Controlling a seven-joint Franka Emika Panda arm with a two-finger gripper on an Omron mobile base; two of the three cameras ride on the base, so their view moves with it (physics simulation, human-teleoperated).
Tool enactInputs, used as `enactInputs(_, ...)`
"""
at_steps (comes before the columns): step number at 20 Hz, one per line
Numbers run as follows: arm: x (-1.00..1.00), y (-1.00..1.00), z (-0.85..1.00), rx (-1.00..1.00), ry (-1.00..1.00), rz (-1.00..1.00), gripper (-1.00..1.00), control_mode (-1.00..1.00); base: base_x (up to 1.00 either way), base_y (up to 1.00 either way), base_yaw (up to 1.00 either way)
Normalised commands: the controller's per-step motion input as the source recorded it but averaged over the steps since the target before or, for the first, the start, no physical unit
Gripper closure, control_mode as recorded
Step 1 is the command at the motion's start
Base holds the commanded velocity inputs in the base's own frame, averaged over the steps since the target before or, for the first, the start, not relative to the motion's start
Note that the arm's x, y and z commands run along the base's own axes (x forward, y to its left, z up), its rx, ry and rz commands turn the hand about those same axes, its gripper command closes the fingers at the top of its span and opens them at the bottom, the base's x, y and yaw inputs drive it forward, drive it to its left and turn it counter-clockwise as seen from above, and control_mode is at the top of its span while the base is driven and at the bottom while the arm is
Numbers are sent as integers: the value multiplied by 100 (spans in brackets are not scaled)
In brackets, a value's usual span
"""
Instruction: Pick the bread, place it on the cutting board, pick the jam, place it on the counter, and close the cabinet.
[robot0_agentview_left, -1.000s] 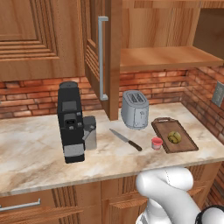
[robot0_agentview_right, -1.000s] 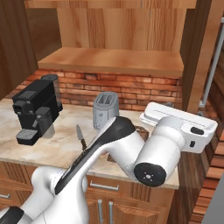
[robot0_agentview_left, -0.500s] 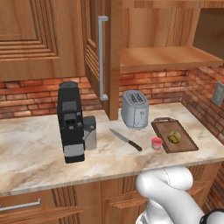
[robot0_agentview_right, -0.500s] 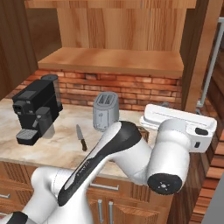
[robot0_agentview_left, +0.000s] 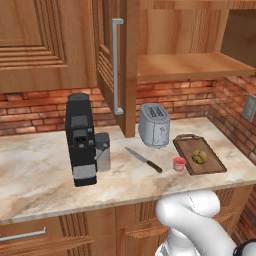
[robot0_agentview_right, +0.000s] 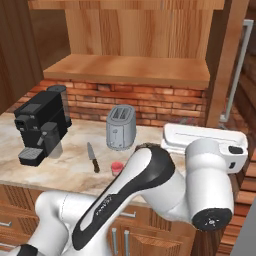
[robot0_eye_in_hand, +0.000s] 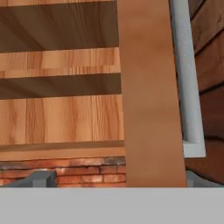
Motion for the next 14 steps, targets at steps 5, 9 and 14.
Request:
enactInputs(5,28,48,-22,0,0,13,-100,-100,0,0,0)
enactInputs(9,14,60,-17,0,0,7,-100,-100,0,0,0)
enactInputs(14,15,52,-11,0,0,3,-100,-100,0,0,0)
